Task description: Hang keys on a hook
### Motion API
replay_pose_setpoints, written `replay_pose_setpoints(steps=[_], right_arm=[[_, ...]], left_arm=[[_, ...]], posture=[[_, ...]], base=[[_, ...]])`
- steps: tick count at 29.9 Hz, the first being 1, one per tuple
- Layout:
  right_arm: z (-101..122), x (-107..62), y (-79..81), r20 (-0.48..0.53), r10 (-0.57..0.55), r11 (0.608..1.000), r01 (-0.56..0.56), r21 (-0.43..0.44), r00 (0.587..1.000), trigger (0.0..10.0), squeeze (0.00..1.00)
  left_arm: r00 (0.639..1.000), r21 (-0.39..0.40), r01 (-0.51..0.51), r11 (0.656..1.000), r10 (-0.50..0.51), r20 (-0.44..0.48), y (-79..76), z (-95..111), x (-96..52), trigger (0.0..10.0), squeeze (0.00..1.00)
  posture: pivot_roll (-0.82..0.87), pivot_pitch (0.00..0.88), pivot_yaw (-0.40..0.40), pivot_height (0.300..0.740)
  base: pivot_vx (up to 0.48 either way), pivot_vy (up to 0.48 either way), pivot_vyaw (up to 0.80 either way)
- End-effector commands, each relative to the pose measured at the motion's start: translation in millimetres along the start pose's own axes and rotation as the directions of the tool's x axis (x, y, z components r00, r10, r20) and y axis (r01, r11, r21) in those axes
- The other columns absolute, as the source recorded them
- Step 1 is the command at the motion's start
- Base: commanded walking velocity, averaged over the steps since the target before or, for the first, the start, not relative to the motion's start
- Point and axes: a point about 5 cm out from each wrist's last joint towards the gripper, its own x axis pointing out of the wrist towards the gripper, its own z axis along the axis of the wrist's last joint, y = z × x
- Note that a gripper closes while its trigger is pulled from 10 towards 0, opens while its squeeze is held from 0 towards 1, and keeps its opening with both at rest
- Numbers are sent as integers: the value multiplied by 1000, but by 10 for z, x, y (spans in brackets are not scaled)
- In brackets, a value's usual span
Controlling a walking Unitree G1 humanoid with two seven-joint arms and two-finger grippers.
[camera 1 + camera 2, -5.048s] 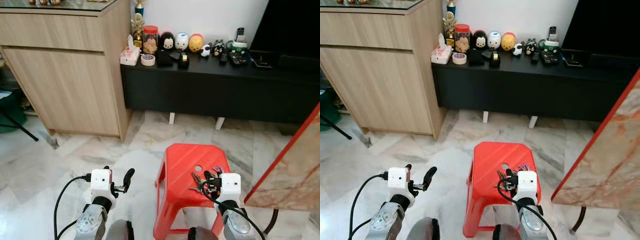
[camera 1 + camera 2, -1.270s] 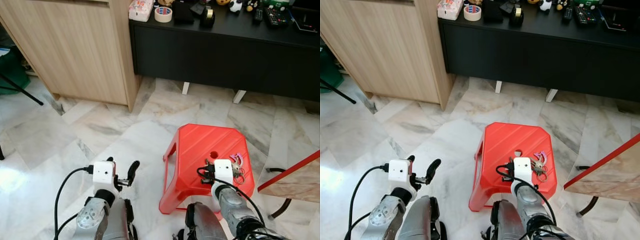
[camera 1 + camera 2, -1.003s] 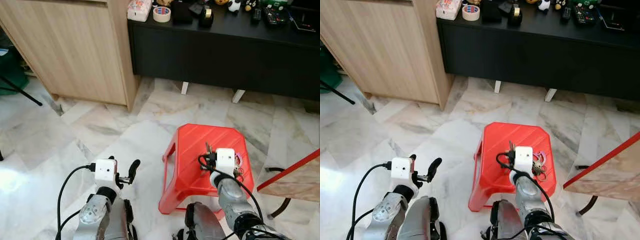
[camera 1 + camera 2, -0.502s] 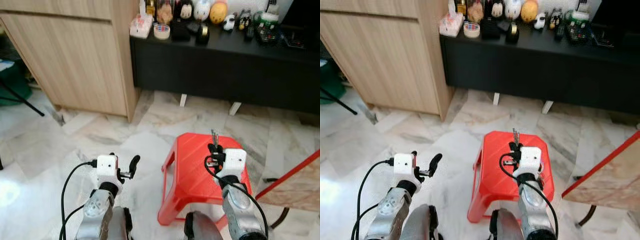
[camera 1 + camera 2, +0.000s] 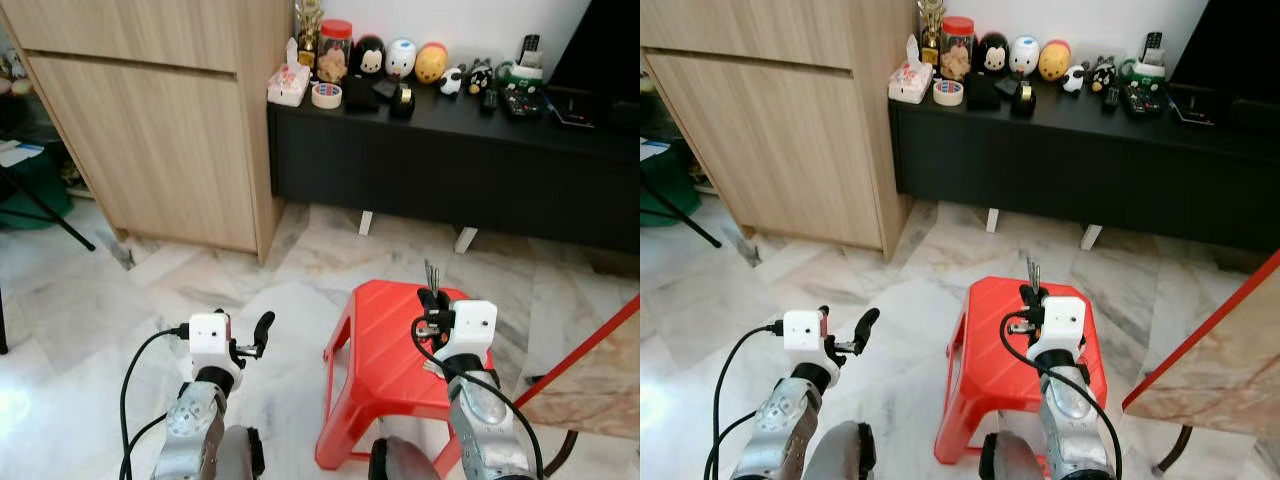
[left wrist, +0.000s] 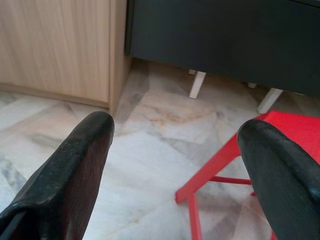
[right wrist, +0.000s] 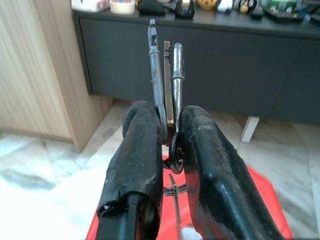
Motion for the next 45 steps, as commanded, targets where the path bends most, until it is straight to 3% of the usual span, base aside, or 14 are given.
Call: replay_pose_setpoints(steps=[1,10,25,38,45], right_arm=[[11,12,-41,-7,-17,1000,17,-4,1000,10000,0],[0,-1,-27,-27,-25,1000,25,3,999,10000,0],[-27,-11,-27,-44,-31,999,31,5,999,10000,0],[-13,-3,-17,-42,-23,1000,24,15,999,10000,0],[-44,0,-30,-81,-19,999,22,37,997,10000,0]], left_arm=[[1000,-17,3,1000,-3,8,-18,4,18,10000,0],[1000,-17,17,1000,-17,23,-24,19,27,10000,0],[999,-20,32,999,-31,32,-45,21,28,10000,0],[999,-20,26,999,-25,28,-53,-8,5,10000,0],[999,-17,33,999,-32,33,-61,0,5,10000,0]], posture=[[13,16,-94,616],[16,18,-82,616],[15,21,-82,616],[16,17,-90,616],[14,12,-88,665]], base=[[0,0,0],[0,0,0],[-304,0,0],[0,0,0],[0,0,0]])
